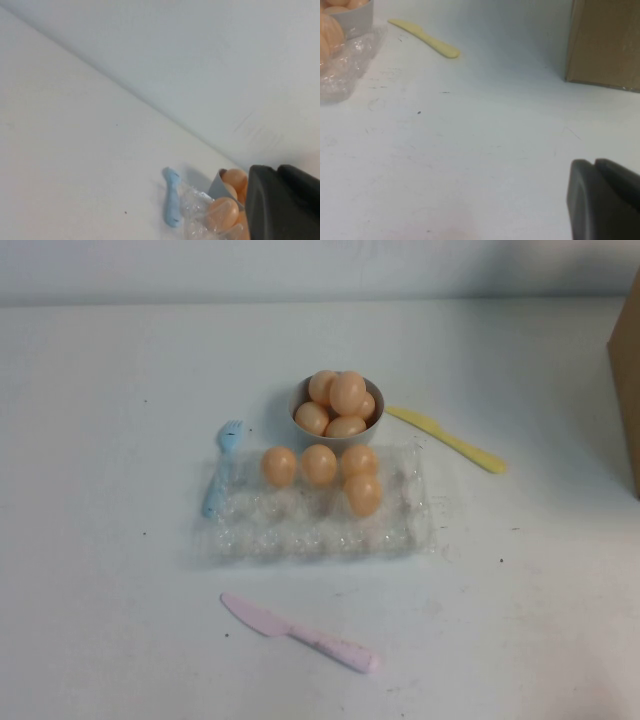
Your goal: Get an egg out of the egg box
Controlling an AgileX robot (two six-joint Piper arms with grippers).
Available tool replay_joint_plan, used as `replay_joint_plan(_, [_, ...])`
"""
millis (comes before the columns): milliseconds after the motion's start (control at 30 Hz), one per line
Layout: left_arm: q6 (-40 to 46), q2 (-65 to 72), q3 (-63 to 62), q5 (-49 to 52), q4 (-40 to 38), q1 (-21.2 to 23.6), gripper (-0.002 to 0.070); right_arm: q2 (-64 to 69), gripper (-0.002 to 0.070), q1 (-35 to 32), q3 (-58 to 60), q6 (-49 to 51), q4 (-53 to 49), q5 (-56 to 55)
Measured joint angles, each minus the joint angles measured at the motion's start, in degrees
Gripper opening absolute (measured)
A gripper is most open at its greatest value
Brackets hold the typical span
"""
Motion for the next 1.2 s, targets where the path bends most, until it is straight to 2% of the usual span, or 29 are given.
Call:
replay_joint_plan(200, [-1.5, 0.0, 0.0, -0.6, -2.6, -0.1, -0.0003, 0.0, -0.0017, 0.0, 0.0, 0.0, 0.0, 0.0])
replay_joint_plan(367, [-0.7, 3.0, -5.5, 12.1, -1.3, -0.1, -0.0003, 0.0, -0.0017, 0.0, 0.0, 0.0, 0.0, 0.0])
replay_joint_plan(700, [17.9, 30.2, -30.7, 32.6, 13.6, -0.1, -0.0003, 0.0, -0.0017, 0.0, 0.0, 0.0, 0.0, 0.0])
replay_joint_plan(933, [24.0, 47.0, -42.8, 36.1, 17.2, -0.7, -0.0003, 0.0, -0.0016, 0.0, 0.0, 0.0, 0.0, 0.0])
replay_joint_plan(1033, [24.0, 52.3, -47.0, 36.9, 20.3, -3.9, -0.0003, 0.0, -0.0016, 0.0, 0.0, 0.0, 0.0, 0.0])
replay_joint_plan(1200, [20.9, 62.3, -54.3, 37.7, 26.2, -13.3, -0.0003, 0.0, -0.0017, 0.0, 0.0, 0.0, 0.0, 0.0])
